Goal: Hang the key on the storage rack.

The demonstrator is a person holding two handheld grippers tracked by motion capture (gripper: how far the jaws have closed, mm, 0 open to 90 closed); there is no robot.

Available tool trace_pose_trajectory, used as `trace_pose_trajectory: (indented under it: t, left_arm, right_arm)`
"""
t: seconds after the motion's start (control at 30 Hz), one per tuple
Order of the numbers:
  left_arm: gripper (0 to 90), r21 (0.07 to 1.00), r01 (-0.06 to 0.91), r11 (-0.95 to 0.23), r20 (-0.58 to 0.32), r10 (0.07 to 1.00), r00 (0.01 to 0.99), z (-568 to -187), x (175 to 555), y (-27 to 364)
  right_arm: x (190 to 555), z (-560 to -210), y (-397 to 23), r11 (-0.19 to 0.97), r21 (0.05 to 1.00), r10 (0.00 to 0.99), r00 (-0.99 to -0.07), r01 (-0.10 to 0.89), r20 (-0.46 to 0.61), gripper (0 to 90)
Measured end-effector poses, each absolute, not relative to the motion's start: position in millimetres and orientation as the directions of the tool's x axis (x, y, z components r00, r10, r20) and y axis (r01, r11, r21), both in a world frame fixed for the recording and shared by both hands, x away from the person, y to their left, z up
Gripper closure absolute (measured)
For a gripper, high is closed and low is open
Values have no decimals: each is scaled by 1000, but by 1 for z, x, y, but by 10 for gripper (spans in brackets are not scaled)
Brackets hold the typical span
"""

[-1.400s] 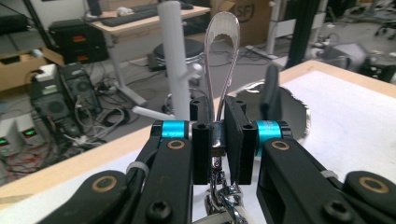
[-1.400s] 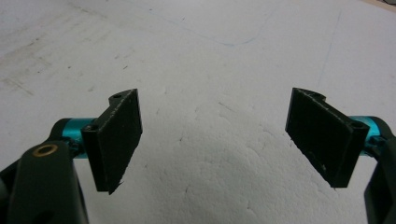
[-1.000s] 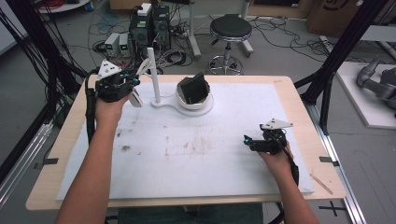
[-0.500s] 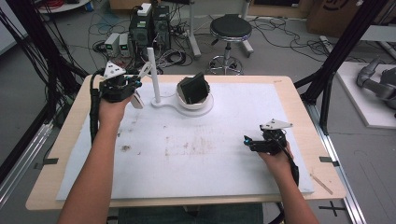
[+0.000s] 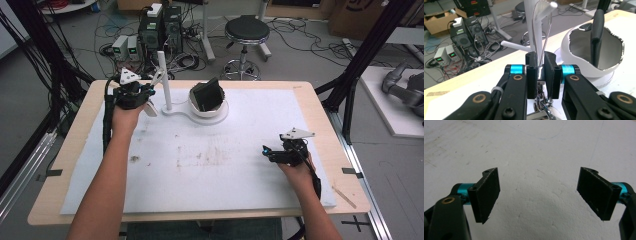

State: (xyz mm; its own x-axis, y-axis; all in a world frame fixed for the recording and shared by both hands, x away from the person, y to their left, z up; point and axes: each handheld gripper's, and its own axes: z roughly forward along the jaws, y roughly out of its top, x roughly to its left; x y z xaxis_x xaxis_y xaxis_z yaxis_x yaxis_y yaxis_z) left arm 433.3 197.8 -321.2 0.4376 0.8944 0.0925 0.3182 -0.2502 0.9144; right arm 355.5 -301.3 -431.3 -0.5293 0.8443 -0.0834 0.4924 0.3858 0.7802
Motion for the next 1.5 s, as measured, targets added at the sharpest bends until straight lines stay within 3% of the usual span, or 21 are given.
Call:
trace_pose_trajectory:
  t: [0.13, 0.37, 1.2, 1.5]
  left_arm:
    - [663, 912, 327, -248, 94, 901, 423, -323, 432, 199]
    - [519, 914, 329, -236, 64, 886, 458, -325, 423, 199]
    - [352, 940, 281, -196, -28, 773, 634, -338, 373, 198]
    - [320, 937, 284, -204, -54, 717, 695, -360, 361, 197]
  right_arm:
    - [355, -431, -302, 389, 780, 843, -531, 491, -87, 188]
    - [354, -430, -301, 384, 786, 843, -532, 485, -84, 188]
    - [353, -429, -301, 382, 791, 842, -533, 478, -85, 188]
    - [354, -429, -303, 378, 791, 844, -530, 482, -80, 188]
